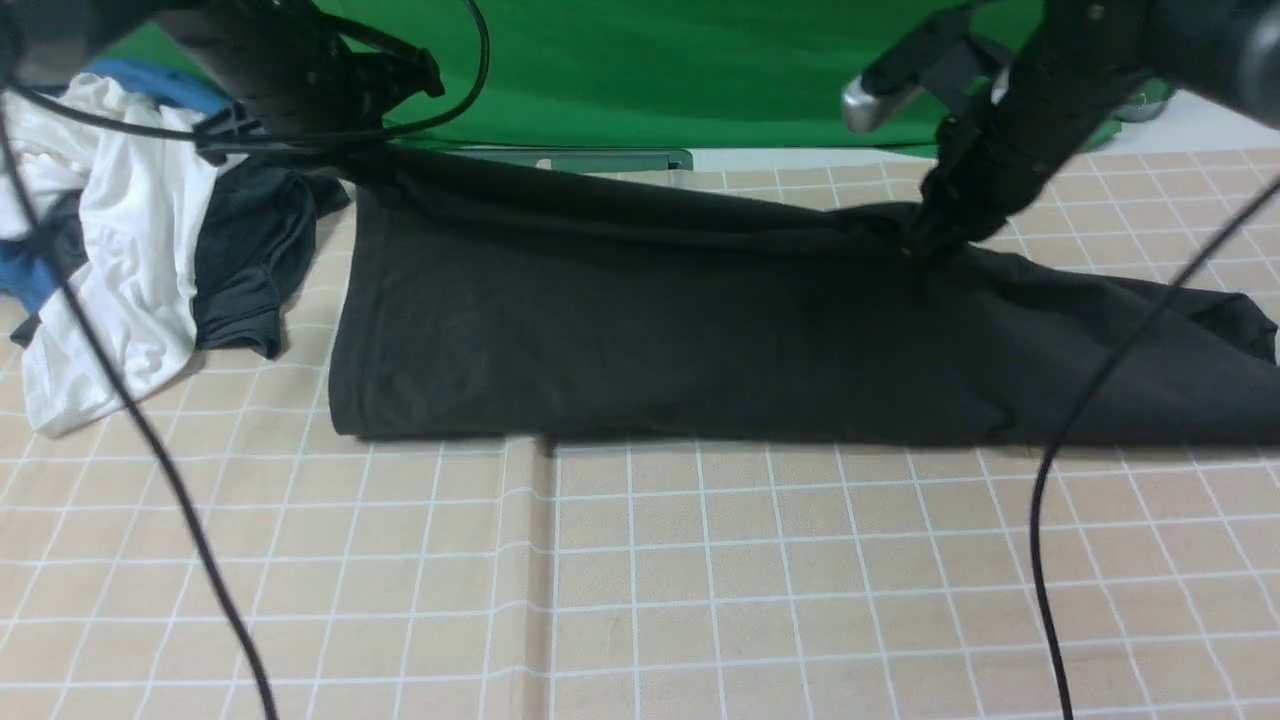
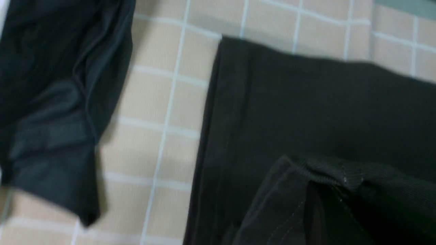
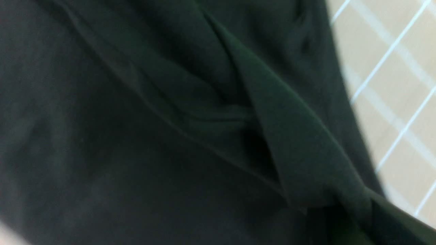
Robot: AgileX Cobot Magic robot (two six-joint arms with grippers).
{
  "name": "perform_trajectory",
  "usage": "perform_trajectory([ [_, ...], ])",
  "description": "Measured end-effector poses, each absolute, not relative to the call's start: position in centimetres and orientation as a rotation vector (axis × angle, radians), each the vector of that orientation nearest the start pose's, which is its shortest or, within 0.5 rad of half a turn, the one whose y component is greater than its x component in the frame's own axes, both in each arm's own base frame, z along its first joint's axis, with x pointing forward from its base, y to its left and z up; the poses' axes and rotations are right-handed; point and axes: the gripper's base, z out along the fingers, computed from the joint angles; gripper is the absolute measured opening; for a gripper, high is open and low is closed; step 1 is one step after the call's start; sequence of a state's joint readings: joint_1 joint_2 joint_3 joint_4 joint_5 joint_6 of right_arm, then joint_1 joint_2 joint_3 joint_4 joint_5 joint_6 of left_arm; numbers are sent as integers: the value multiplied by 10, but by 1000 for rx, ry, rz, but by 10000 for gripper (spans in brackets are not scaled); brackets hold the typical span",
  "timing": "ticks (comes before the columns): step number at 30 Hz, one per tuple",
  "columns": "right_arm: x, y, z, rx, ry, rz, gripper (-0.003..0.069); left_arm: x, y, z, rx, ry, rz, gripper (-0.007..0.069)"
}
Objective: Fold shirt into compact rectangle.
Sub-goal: 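Fold the black garment in half by bringing its near edge over to the far edge, then pull the folded dark garment lengthwise by its ends to straighten it flat on the table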
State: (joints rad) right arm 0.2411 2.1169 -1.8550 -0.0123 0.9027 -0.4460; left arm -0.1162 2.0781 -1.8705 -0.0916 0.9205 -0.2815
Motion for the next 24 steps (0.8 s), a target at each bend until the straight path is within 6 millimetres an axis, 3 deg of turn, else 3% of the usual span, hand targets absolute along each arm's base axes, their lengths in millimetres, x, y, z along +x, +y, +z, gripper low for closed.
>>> perform_trajectory([
  [1, 461, 112, 238, -902, 2501, -83, 82, 467, -60, 263, -267, 2612, -254, 35],
  [2, 476, 114, 235, -885, 2470, -89, 82, 479, -59, 253, -273, 2603, -253, 35],
  [5, 497, 117, 219, -873, 2442, -96, 82, 497, -58, 235, -281, 2592, -251, 35],
  [11, 518, 122, 186, -859, 2387, -107, 101, 512, -58, 202, -288, 2599, -241, 47],
  [13, 522, 123, 179, -850, 2358, -112, 155, 515, -58, 199, -286, 2581, -241, 81],
  [14, 523, 123, 179, -848, 2355, -112, 162, 516, -58, 199, -286, 2575, -242, 85],
  [15, 526, 123, 179, -835, 2323, -116, 231, 518, -58, 199, -285, 2551, -245, 131],
  [19, 529, 124, 187, -814, 2283, -120, 353, 521, -58, 206, -275, 2506, -251, 250],
  [23, 524, 123, 208, -787, 2312, -107, 344, 516, -59, 219, -233, 2536, -249, 310],
  [24, 519, 121, 223, -760, 2333, -98, 307, 513, -62, 225, -203, 2556, -272, 304],
])
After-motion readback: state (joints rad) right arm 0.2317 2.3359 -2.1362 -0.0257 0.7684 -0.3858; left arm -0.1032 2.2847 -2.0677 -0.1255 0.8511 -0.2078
